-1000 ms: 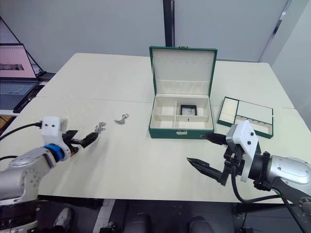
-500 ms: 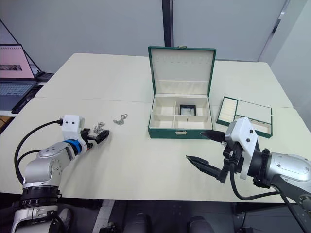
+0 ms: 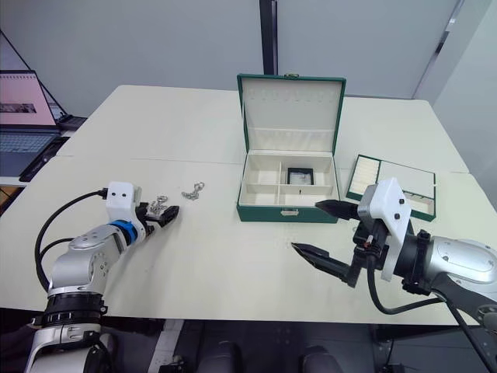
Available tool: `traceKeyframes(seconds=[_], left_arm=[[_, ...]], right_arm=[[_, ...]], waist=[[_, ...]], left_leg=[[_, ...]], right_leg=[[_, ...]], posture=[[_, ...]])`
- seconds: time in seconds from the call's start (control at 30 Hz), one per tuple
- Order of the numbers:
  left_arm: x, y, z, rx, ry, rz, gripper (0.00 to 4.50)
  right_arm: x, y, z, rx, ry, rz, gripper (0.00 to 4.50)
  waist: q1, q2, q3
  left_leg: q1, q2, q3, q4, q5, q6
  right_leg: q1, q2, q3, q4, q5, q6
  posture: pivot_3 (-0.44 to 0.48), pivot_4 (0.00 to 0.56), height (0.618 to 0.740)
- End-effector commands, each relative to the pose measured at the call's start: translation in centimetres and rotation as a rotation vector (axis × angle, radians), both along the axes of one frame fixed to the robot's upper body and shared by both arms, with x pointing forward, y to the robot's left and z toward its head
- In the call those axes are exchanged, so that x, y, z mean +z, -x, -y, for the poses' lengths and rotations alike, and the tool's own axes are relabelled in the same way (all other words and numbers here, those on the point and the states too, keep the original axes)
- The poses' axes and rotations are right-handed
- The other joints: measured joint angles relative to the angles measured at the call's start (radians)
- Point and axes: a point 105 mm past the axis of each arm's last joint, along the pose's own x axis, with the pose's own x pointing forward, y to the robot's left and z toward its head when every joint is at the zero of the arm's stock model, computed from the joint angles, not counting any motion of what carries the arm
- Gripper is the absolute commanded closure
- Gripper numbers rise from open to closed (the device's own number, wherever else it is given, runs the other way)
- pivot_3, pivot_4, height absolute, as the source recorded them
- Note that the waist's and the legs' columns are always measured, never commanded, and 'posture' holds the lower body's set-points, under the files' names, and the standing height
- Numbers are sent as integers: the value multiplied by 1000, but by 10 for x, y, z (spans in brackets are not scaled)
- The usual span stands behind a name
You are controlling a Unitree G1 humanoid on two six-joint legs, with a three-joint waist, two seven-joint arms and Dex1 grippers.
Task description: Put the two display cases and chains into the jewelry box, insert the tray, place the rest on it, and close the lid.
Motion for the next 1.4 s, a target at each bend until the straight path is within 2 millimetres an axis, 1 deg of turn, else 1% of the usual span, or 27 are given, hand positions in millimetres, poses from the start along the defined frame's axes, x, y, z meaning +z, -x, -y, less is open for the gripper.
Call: traceKeyframes(seconds=[0.03, 0.23, 0.33, 0.5, 0.53, 0.67, 0.73, 0.77, 1.07, 1.2, 1.4], left_arm=[[-3, -1, 3, -14, -14, -11, 142], [-7, 1, 1, -11, -18, -22, 142], [-9, 1, 1, -11, -16, -33, 679], [-11, 0, 2, -17, -14, -43, 2216], [-11, 0, 3, -18, -14, -43, 2453], [-11, -1, 2, -19, -16, -44, 3727], [-11, -1, 3, -23, -16, -45, 4271], [-12, -2, 4, -25, -16, -44, 4368], [-11, 0, 9, -44, -26, -45, 4370], [-6, 2, 13, -67, -12, -34, 4370], [23, 7, 13, -71, -148, 49, 4370]], right_arm=[[8, 4, -5, 27, -21, 34, 0], [8, 4, -5, 31, -20, 30, 0], [8, 4, -5, 31, -19, 29, 0], [7, 3, -4, 27, -17, 29, 0], [7, 3, -4, 25, -16, 29, 0], [6, 3, -3, 21, -14, 27, 0], [5, 3, -3, 18, -13, 26, 0], [5, 3, -3, 16, -12, 25, 0], [4, 2, -1, 9, -5, 26, 0], [3, 1, 0, 9, -3, 27, 0], [3, 0, 1, 10, 2, 26, 0]], waist=[[0, 0, 0], [0, 0, 0], [0, 0, 0], [-1, 0, 0], [-1, 0, 0], [-1, 0, 0], [0, 0, 0], [0, 0, 0], [0, 1, -1], [0, 1, -1], [0, 0, 0]], left_leg=[[0, 0, 0, 0, 0, 0], [0, 0, 0, 0, 0, 0], [0, 0, 0, 0, 0, 0], [0, 0, 0, 0, 0, 0], [0, 0, 0, 0, 0, 0], [0, 0, 0, 0, 0, 0], [0, 0, 0, 0, 0, 0], [0, 0, 0, 0, 0, 0], [0, 0, 0, 0, 0, 0], [0, 0, 0, 0, 0, 0], [0, 0, 0, 0, 0, 0]], right_leg=[[0, 0, 0, 0, 0, 0], [0, 0, 0, 0, 0, 0], [0, 0, 0, 0, 0, 0], [0, 0, 0, 0, 0, 0], [0, 0, 0, 0, 0, 0], [0, 0, 0, 0, 0, 0], [0, 0, 0, 0, 0, 0], [0, 0, 0, 0, 0, 0], [0, 0, 0, 0, 0, 0], [0, 0, 0, 0, 0, 0], [0, 0, 0, 0, 0, 0]], posture=[[0, 150, 740], [0, 150, 740], [0, 150, 740], [0, 150, 740], [0, 150, 740], [0, 150, 740], [0, 150, 740], [0, 150, 740], [0, 150, 740], [0, 150, 740], [0, 150, 740]])
